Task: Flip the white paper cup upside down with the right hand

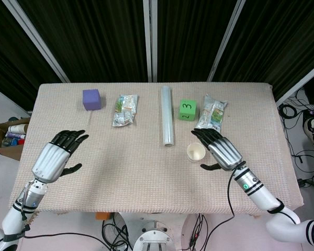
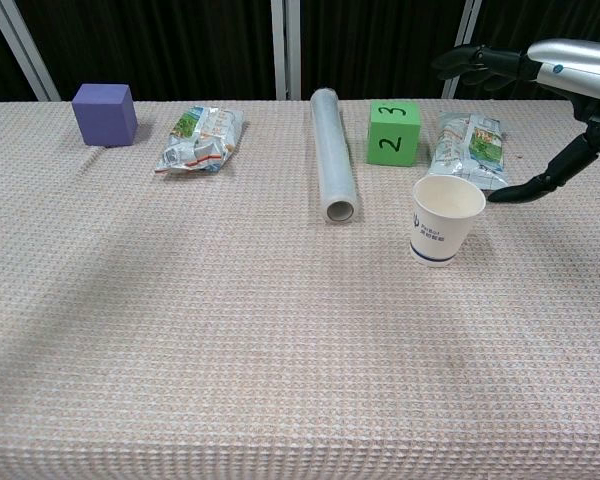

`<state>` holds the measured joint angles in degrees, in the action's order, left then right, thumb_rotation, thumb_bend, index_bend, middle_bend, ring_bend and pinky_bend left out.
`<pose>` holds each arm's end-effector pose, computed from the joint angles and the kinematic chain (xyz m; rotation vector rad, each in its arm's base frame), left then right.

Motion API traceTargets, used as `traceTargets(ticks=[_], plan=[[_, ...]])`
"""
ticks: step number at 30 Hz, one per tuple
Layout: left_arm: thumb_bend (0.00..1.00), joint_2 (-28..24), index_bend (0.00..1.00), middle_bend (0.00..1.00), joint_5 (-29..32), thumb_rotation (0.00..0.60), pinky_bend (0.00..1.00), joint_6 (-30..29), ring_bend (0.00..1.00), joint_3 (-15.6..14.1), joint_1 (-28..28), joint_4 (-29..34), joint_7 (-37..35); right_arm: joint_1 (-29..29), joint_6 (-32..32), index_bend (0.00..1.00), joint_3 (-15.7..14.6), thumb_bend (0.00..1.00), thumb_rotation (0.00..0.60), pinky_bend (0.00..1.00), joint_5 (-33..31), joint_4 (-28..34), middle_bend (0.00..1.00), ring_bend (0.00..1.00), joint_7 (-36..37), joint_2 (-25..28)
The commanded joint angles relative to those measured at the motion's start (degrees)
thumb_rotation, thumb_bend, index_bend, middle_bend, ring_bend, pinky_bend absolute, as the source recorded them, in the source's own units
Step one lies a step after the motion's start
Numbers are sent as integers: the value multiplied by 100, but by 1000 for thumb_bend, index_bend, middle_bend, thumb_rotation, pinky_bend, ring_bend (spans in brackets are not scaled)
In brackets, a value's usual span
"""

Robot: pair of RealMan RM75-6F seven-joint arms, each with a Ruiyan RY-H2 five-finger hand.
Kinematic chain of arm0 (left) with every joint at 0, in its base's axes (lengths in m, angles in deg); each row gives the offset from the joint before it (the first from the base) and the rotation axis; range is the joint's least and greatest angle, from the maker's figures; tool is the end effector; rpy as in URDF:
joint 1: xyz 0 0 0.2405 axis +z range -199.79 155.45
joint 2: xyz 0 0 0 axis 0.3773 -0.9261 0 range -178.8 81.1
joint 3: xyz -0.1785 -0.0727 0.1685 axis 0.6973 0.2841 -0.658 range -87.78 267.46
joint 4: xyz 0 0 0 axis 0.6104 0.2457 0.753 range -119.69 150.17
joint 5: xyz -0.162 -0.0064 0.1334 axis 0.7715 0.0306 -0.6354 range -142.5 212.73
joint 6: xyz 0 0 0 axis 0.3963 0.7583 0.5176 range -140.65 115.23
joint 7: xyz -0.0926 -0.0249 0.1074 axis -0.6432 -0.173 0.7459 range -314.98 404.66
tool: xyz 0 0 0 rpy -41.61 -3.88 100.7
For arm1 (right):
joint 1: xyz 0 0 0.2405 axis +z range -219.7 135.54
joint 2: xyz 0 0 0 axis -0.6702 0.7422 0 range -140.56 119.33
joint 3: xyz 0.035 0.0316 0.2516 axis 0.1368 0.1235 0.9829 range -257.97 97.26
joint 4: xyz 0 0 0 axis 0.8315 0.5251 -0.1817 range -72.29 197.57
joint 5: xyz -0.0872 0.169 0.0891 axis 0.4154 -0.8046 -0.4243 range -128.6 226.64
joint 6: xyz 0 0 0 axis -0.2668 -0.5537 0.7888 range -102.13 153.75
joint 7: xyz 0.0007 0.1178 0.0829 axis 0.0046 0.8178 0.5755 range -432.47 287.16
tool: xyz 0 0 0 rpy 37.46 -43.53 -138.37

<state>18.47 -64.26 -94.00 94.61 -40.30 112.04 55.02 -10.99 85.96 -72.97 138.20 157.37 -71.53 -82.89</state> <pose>-0.2095 0.2358 0.1215 -1.7348 -0.5763 -1.1502 -0.1771 -0.2937 0.0618 1.9322 -0.9333 1.1345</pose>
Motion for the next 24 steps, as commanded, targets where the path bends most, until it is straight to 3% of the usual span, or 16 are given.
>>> traceTargets(ticks=[1,14,19,24], plan=[[0,-25,156,156,32,600,219,18,189,2,-16,6,1,-23,41,0,-25,58,600,143,-41,-4,90,57,14,27],[0,35,155,156,229,600,219,8,189,-58,-2,-102,-114,-141,-15,0,-259,58,600,143,-293,74,100,57,78,377],[0,161,155,159,279,600,220,25,190,-134,19,-247,-255,40,-633,0,-302,58,600,143,-700,23,106,57,115,503],[0,253,156,161,240,600,220,9,189,-194,26,-297,-218,405,-1221,14,-230,99,600,159,-920,-201,129,62,144,200]])
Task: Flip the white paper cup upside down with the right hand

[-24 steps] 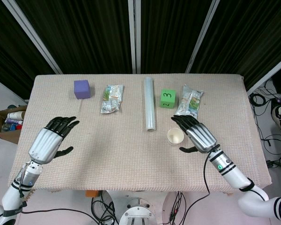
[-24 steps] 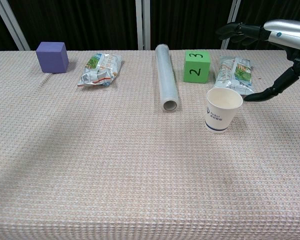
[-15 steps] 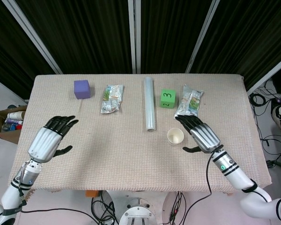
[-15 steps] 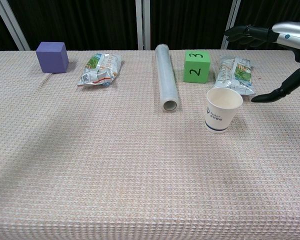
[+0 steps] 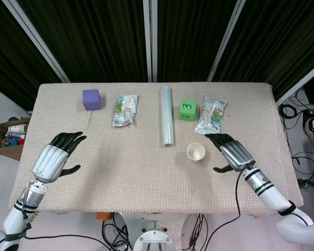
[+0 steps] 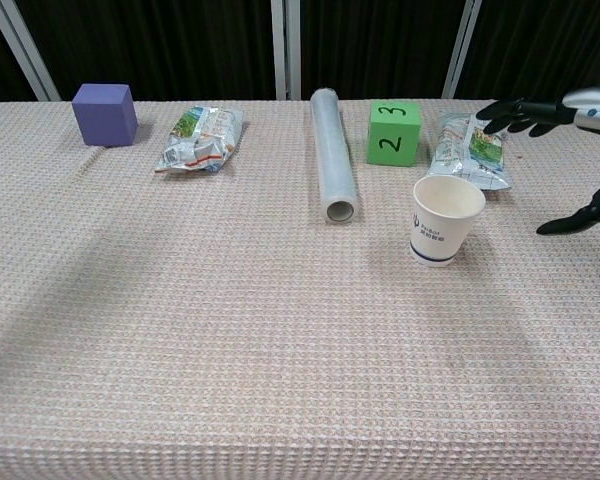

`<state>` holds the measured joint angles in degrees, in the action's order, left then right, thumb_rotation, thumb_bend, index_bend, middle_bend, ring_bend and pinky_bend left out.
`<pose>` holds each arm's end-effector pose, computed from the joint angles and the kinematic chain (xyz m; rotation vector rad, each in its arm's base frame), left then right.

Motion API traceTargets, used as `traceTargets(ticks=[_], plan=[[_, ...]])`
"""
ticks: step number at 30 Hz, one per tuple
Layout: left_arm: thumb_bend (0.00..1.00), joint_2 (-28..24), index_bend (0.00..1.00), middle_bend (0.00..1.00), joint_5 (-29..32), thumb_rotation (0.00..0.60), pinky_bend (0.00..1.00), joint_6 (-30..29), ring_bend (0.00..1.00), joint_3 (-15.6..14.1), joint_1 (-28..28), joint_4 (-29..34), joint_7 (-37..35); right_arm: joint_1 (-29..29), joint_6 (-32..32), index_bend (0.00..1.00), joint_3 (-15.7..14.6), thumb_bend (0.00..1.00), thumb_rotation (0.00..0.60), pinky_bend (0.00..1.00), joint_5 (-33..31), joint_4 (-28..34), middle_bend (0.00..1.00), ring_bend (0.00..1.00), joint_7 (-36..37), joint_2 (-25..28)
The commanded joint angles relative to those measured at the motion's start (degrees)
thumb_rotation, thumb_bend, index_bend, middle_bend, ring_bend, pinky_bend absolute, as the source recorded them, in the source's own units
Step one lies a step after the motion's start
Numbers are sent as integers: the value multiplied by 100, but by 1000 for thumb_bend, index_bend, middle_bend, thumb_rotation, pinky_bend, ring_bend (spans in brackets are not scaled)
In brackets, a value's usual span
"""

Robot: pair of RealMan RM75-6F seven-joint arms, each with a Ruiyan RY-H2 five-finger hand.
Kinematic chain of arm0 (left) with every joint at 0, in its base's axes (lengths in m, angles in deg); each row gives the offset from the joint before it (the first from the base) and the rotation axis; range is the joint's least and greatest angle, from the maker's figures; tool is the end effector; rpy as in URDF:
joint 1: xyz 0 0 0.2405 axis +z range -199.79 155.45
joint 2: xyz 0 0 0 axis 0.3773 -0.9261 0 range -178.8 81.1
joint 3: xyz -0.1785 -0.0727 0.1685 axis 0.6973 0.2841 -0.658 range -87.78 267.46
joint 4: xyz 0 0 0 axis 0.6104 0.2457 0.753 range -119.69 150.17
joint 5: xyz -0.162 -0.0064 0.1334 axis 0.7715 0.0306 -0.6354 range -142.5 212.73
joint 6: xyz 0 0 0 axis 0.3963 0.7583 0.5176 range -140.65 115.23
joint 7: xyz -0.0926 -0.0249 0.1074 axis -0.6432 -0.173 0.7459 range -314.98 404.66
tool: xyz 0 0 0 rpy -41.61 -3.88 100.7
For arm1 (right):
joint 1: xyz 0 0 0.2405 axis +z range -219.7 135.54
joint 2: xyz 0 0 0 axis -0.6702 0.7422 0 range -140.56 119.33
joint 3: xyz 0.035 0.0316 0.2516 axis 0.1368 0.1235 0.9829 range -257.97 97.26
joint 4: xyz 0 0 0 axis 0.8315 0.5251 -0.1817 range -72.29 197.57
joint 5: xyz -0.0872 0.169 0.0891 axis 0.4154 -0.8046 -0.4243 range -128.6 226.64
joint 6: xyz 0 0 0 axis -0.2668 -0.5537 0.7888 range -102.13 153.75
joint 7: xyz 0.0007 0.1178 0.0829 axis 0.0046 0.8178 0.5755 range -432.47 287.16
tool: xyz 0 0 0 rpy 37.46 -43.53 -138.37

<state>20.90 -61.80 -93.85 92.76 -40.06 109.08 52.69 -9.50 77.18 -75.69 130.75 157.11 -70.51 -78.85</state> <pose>-0.2259 0.2335 0.1087 -1.7192 -0.6663 -1.1224 -0.2124 -0.2965 0.0632 1.9488 -1.0918 0.8890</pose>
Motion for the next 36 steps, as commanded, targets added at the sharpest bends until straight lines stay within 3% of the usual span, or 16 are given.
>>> traceTargets(ticks=[1,10,19,23,27,30,36], plan=[[0,12,156,161,-2,600,220,-9,189,-13,5,3,22,310,-407,20,59,104,600,163,-193,-242,132,64,74,-279],[0,94,162,166,27,600,220,-63,189,-24,15,-124,-2,678,-823,86,111,128,600,195,-386,-686,170,80,-13,-755],[0,169,163,166,129,600,220,-42,189,-79,54,-253,-24,600,-233,353,108,299,600,384,-116,-1023,347,258,-120,-1027],[0,160,167,166,157,600,220,-133,189,-95,118,-305,-85,478,254,402,-8,305,600,409,224,-748,368,270,-988,-712],[0,165,167,166,163,600,220,-207,189,-109,167,-327,-138,438,513,402,-100,302,600,410,349,-320,368,269,-2823,-484],[0,184,167,166,149,600,220,-224,189,-133,185,-340,-143,504,377,404,-156,301,600,402,157,-206,364,269,-4130,-678],[0,190,167,166,203,600,220,-229,189,-177,246,-377,-171,642,150,356,-177,302,600,306,-567,-413,324,224,-5456,-1444]])
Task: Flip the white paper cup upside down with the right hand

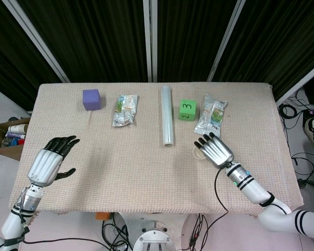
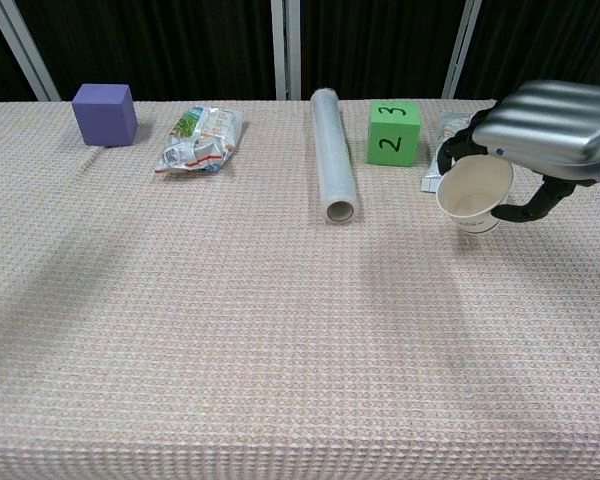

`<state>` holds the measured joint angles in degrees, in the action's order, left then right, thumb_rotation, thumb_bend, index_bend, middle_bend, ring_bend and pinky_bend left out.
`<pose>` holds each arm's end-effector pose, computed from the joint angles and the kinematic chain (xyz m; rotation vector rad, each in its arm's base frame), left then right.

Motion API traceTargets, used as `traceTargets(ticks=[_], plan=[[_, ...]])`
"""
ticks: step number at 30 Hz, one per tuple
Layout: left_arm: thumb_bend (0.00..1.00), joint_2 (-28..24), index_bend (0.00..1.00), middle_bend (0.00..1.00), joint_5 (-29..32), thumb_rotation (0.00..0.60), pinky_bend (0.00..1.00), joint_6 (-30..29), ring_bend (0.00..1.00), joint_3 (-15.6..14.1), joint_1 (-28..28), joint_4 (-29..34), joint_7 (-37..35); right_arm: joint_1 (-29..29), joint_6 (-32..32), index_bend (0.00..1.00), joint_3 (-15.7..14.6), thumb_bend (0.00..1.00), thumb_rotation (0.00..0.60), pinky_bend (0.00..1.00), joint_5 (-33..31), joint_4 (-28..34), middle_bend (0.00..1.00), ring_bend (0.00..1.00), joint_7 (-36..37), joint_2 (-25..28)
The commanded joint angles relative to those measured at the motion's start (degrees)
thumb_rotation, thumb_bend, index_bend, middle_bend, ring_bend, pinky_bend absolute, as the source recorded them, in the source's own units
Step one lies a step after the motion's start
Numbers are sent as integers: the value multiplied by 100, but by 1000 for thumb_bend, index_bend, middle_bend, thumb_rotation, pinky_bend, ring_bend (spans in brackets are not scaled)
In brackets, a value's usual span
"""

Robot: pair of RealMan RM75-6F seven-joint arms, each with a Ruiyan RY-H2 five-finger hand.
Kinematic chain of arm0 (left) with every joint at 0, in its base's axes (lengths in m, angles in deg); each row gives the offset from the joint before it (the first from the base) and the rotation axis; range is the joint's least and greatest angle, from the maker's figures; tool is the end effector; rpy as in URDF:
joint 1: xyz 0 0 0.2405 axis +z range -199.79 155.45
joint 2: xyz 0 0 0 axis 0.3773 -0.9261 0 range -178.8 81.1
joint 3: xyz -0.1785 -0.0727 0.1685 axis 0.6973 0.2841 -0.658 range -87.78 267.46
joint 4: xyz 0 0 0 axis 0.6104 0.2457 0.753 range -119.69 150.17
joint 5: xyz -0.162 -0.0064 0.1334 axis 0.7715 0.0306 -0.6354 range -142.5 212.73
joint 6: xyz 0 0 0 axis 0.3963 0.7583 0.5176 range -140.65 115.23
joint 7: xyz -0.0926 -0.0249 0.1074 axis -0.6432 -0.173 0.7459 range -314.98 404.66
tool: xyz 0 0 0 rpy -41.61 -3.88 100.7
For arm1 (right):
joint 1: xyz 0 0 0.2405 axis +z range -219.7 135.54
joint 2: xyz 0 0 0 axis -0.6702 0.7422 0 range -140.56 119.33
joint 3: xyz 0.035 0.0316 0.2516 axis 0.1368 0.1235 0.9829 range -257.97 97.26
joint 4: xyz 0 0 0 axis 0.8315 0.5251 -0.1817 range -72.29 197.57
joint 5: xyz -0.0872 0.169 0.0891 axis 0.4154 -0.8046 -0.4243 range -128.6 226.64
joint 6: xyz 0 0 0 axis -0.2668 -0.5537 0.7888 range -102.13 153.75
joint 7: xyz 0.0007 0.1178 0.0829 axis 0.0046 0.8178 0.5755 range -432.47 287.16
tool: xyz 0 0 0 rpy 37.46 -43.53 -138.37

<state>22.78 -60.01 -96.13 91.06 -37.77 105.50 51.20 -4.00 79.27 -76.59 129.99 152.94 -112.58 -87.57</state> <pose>-0.2496 0.2226 0.1050 -1.6646 -0.7162 -1.0804 -0.1778 -0.3089 0.0217 2.1377 -0.2690 0.6026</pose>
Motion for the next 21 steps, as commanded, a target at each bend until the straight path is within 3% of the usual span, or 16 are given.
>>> traceTargets(ticks=[1,4,6,13,17,21], plan=[[0,5,167,166,41,600,220,2,189,-9,24,-38,-39,89,-74,325,-101,301,600,280,-556,-7,304,200,-1257,-668],[0,20,167,166,92,600,219,27,189,-6,31,-102,-101,105,-200,78,-133,283,600,128,-705,52,130,40,-1031,-803],[0,34,167,166,105,600,220,36,189,-3,29,-135,-141,95,-248,2,-144,260,600,51,-696,121,35,0,-679,-771],[0,71,167,166,103,600,219,17,189,-9,45,-187,-161,-175,69,0,-37,221,600,2,-268,141,22,0,1422,-228],[0,76,167,166,132,600,219,45,189,-4,43,-166,-126,-184,36,0,-41,219,600,42,13,-407,93,0,2590,-130],[0,84,167,166,148,600,219,72,189,8,30,-72,-103,4,-151,55,-117,220,600,119,429,-1283,157,25,3674,-430]])
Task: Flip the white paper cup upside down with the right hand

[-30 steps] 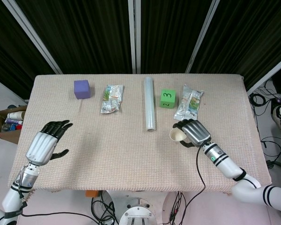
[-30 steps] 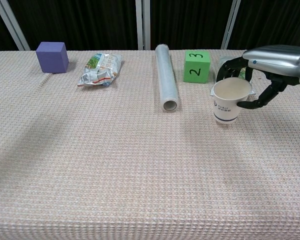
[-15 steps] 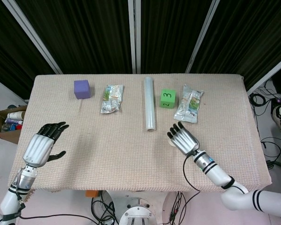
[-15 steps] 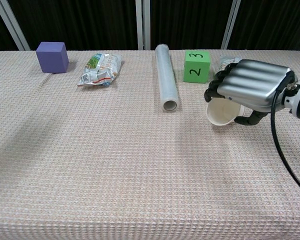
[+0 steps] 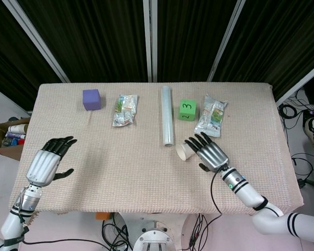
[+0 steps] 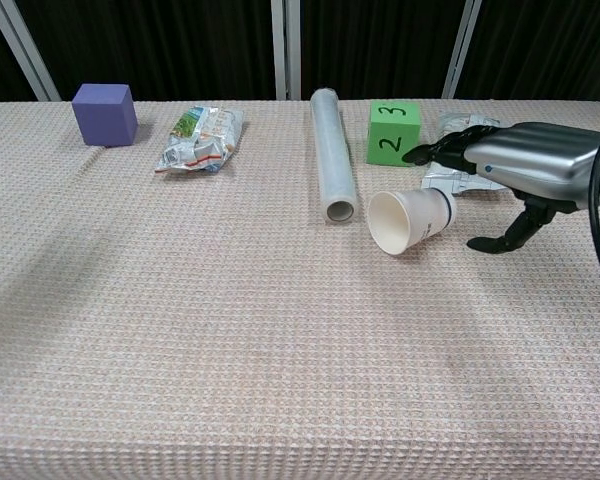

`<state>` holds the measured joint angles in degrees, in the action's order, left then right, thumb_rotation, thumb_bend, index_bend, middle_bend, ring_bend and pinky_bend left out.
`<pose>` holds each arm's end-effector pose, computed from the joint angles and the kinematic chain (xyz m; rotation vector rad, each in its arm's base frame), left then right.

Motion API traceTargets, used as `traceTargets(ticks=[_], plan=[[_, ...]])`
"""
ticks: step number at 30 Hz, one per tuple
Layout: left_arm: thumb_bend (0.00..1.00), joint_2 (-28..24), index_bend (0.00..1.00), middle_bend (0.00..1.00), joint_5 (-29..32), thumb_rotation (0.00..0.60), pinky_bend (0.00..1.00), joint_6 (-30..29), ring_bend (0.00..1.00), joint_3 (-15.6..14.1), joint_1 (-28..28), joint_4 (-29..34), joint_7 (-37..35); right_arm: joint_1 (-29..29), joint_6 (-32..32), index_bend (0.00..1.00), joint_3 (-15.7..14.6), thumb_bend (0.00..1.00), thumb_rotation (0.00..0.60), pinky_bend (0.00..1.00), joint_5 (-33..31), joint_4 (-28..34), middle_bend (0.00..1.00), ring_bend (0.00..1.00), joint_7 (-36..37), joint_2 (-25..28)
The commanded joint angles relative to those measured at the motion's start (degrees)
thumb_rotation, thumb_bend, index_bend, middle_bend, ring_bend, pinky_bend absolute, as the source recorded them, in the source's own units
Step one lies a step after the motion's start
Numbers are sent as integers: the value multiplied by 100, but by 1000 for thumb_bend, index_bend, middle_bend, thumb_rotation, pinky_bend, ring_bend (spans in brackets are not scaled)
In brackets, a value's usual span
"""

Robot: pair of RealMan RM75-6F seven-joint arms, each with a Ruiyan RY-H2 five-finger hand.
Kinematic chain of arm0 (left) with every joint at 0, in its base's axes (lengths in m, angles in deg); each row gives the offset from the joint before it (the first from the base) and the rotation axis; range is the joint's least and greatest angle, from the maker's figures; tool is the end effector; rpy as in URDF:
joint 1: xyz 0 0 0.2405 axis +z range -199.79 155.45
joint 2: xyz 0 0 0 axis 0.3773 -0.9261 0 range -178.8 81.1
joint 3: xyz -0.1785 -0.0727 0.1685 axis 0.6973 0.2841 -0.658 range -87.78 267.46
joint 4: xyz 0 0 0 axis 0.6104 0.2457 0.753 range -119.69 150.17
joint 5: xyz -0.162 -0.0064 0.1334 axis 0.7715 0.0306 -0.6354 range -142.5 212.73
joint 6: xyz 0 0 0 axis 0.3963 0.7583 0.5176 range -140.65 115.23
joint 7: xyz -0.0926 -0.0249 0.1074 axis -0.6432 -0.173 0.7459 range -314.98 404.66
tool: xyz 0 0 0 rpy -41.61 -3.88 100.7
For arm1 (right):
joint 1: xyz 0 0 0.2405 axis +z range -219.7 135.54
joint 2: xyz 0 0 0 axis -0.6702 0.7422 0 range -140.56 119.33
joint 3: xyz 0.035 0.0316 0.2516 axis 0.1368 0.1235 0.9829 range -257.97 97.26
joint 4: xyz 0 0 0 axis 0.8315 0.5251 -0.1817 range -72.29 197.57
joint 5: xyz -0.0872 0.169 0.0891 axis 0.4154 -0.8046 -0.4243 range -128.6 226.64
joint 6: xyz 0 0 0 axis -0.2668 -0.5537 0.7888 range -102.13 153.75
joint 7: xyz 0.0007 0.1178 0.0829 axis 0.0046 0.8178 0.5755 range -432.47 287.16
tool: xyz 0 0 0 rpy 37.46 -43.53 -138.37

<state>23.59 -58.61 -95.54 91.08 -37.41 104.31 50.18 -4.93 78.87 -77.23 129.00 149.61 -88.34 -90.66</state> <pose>-0.2570 0.2229 0.1017 -1.6462 -0.7524 -1.0634 -0.1906 -0.3067 0.0068 2.0807 -0.7718 0.8062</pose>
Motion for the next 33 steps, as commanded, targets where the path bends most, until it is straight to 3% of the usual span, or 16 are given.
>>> traceTargets(ticks=[1,6,15,21,25,29,33], plan=[[0,0,167,166,12,600,219,20,189,7,-10,78,-13,142,-132,75,-73,220,600,135,614,-1164,170,39,1428,-218],[0,-36,167,166,38,600,219,3,189,22,7,177,53,341,-34,108,-128,221,600,142,1001,-2158,191,49,2117,-690],[0,-112,167,166,103,600,219,-34,189,25,70,270,75,663,-132,157,-315,224,600,148,1360,-3030,210,49,2536,-1179],[0,-131,167,166,108,600,219,-66,189,19,105,288,60,746,-79,264,-389,234,600,175,1451,-3438,270,93,2688,-1468],[0,-149,167,166,78,600,219,-104,189,12,127,292,62,739,120,368,-350,318,600,212,1455,-3652,342,161,2697,-1627],[0,-183,167,166,63,600,219,-161,189,-1,171,299,57,689,514,422,-367,348,600,222,1613,-3571,379,183,2091,-1473],[0,-175,167,166,48,600,218,-201,189,-9,202,263,-2,619,883,426,-390,349,600,220,1880,-3047,384,183,120,-996]])
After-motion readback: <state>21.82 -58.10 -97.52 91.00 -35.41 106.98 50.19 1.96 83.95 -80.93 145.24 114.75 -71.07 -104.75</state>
